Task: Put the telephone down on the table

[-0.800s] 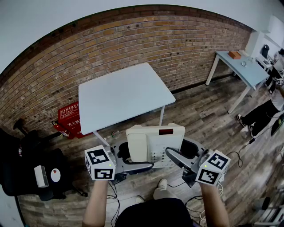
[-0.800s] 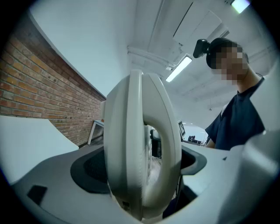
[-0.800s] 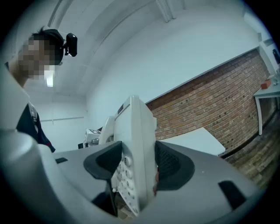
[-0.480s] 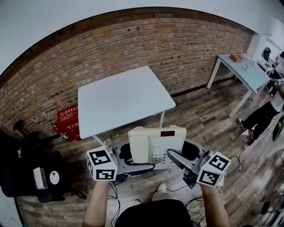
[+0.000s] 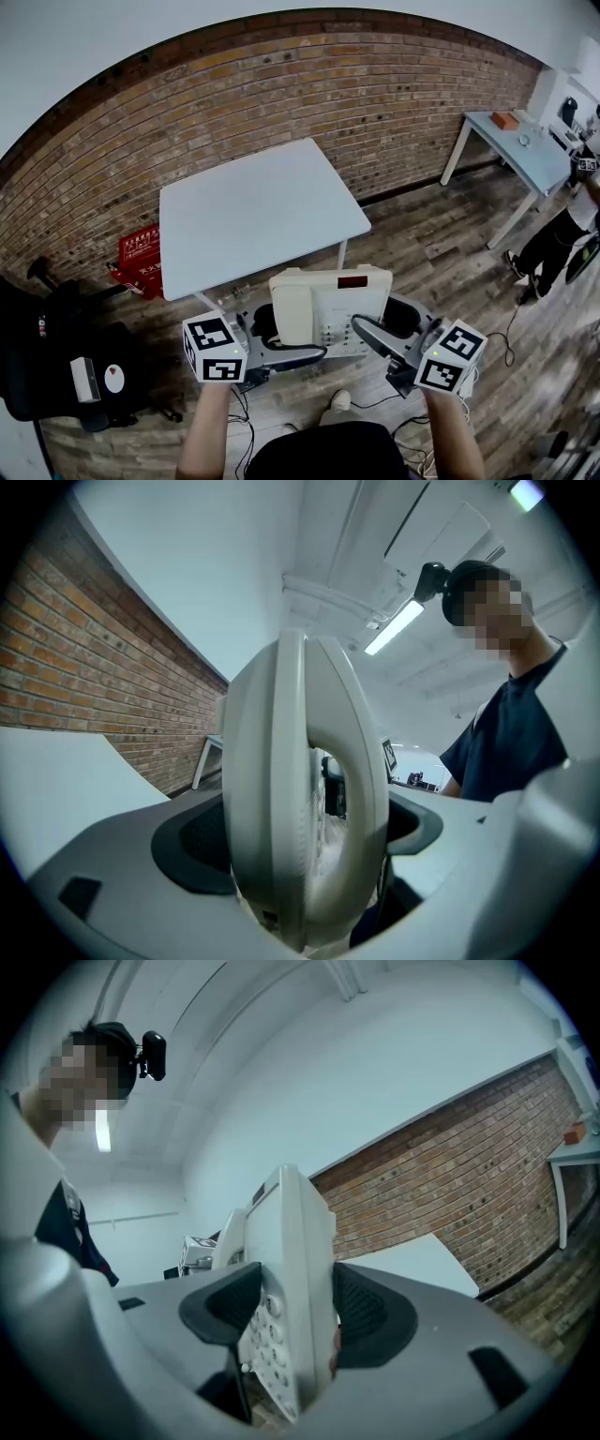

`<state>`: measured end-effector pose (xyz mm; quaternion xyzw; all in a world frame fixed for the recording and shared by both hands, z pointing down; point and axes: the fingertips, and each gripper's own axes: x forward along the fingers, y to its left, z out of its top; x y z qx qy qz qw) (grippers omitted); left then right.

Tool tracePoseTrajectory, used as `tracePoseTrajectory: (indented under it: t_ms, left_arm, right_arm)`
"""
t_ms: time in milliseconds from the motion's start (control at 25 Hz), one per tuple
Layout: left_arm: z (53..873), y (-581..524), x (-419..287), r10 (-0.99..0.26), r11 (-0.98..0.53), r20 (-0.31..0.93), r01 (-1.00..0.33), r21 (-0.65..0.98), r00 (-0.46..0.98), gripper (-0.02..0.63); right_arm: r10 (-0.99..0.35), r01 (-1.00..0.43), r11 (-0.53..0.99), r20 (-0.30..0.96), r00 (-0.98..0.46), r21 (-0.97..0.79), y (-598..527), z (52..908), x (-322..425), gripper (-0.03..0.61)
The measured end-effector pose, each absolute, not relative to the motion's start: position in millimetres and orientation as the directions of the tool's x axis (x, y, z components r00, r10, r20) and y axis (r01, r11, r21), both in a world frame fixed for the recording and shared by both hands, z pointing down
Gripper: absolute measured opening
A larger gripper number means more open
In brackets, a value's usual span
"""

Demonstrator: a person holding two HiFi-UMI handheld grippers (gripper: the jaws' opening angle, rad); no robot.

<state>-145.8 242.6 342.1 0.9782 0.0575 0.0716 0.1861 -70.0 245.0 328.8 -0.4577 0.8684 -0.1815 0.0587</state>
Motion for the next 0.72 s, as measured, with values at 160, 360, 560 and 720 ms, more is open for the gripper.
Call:
tracePoseTrajectory:
  t_ms: [160,360,560,720]
  left_arm:
    - [345,234,-135,0.131,-0.923,0.122,0.075,0.378,0.984,0.448]
    - [343,224,-111,0.113,-0.926,0.127,0.058,0.372,0.985,0.448]
    - [344,217,-87,0.094,-0.924,0.133,0.037,0.382,0.987,0.448]
    - [345,214,-76,0.085,-0.923,0.13,0.029,0.383,0.988,0.448]
  right_arm:
    - [-0.811,-0.769,0.521,0.066,-0.581,-0.372,236,331,-59,0.247]
    - [-0.798,-0.755,0.536,0.064,-0.599,-0.378,224,330,-35,0.246]
    - [-0.788,-0.745,0.548,0.062,-0.612,-0.381,215,332,-12,0.245]
    - [-0.783,-0.74,0.556,0.059,-0.619,-0.378,212,331,0,0.246]
